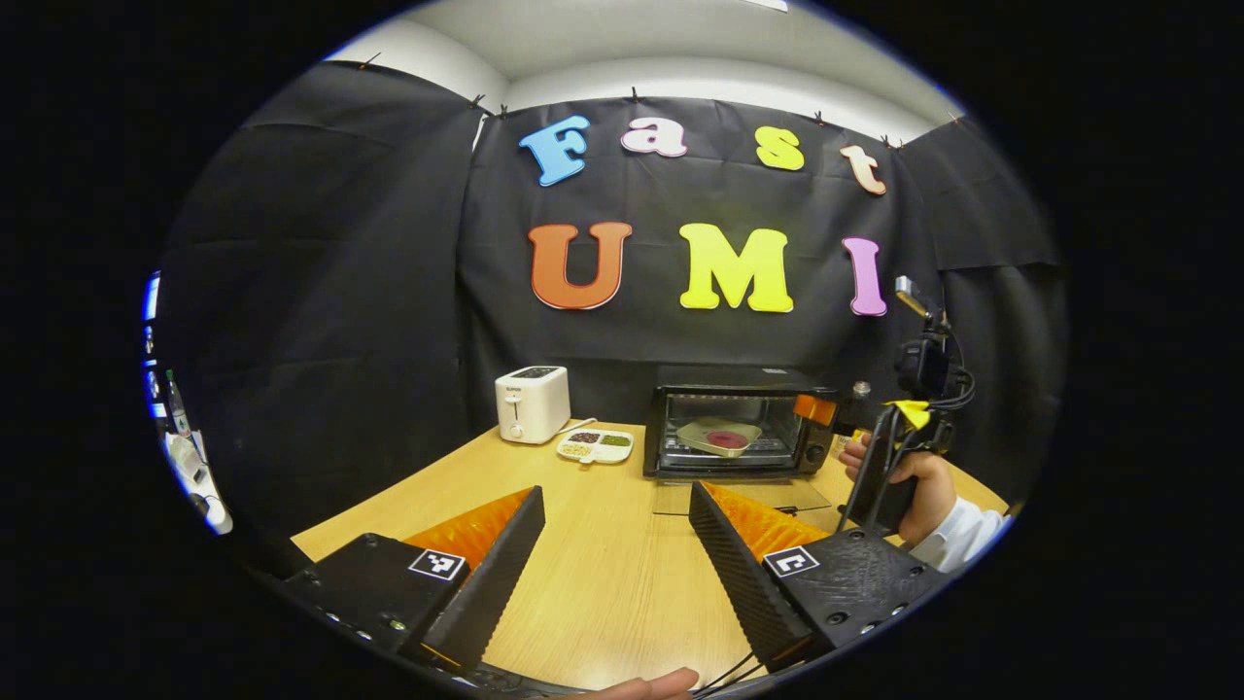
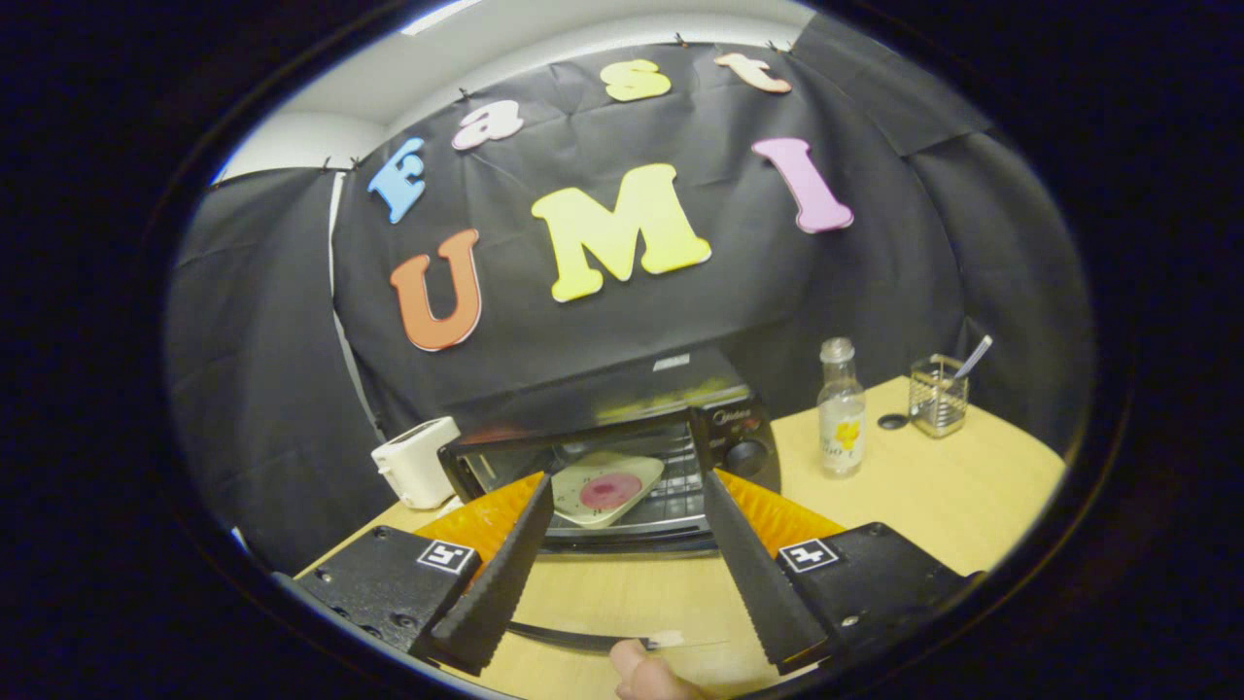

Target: Open the electric oven with the left hand, put the food in, and close the electric oven.

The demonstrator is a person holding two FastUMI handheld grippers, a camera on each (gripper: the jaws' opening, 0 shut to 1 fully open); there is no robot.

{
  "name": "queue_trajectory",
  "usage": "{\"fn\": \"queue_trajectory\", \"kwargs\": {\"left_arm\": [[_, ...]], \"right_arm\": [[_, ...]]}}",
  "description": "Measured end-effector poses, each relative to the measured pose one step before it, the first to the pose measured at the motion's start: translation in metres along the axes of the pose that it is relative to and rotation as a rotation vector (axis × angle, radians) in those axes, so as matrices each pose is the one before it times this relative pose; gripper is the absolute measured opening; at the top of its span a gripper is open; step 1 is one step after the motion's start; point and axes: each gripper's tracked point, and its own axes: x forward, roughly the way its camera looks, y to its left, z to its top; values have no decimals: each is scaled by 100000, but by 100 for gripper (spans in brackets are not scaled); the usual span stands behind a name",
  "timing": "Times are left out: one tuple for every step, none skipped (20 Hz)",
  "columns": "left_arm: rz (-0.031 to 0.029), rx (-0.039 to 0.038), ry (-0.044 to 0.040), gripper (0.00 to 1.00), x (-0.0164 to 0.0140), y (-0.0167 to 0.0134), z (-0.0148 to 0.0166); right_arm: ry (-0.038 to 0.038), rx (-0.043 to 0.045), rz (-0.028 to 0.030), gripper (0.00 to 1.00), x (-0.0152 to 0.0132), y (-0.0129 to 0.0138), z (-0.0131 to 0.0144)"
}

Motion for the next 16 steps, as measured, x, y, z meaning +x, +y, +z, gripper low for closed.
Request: {"fn": "queue_trajectory", "kwargs": {"left_arm": [[-1021, -167, 503, 96, 232, -553, -108], [-719, 199, 342, 96, 201, -472, -60], [-248, -100, -25, 97, 384, -382, -40], [-451, -820, 352, 96, 391, -476, -139], [-1019, -1118, 1140, 96, 526, -922, -455], [-1271, -980, 1601, 95, 253, -1193, -337], [-1070, -478, 1432, 94, 463, -708, -452], [-640, -117, 953, 94, 717, -670, -342], [-698, -71, 731, 94, 689, -695, -370], [-1120, -184, 989, 94, 736, -630, -356], [-1304, -387, 1073, 94, 820, -774, -491], [-1234, -606, 2116, 95, 817, -722, -650], [-1119, -424, 1414, 94, 899, -713, -535], [-1179, -319, 1351, 94, 854, -642, -436], [-1237, -29, 1592, 94, 811, -549, -537], [-936, 177, 1777, 94, 809, -601, -540]], "right_arm": [[-1365, -1352, 410, 96, -1325, -338, 1152], [627, -337, 953, 99, -1496, -247, 810], [-450, 1108, 2314, 99, -1575, 158, 1090], [186, -14, 2003, 96, -1268, -20, 1020], [-934, -427, 828, 98, -1244, -274, 1131], [-1958, -803, -243, 99, -1064, -662, 1345], [-1668, -1290, -152, 99, -1203, -286, 1256], [-1455, -2076, -446, 98, -1323, -450, 890], [-2505, -1540, -518, 99, -927, -438, 1190], [-2474, -1733, -1974, 96, -844, -683, 1109], [-1532, -2645, -976, 98, -705, -490, 706], [-1277, -2499, -1547, 98, -612, -516, 676], [-1285, -1886, -1885, 99, -513, -666, 705], [-1125, -1653, -1534, 99, -573, -847, 675], [-1406, -1532, -984, 99, -611, -620, 873], [-2383, -665, -816, 96, -810, -724, 868]]}}
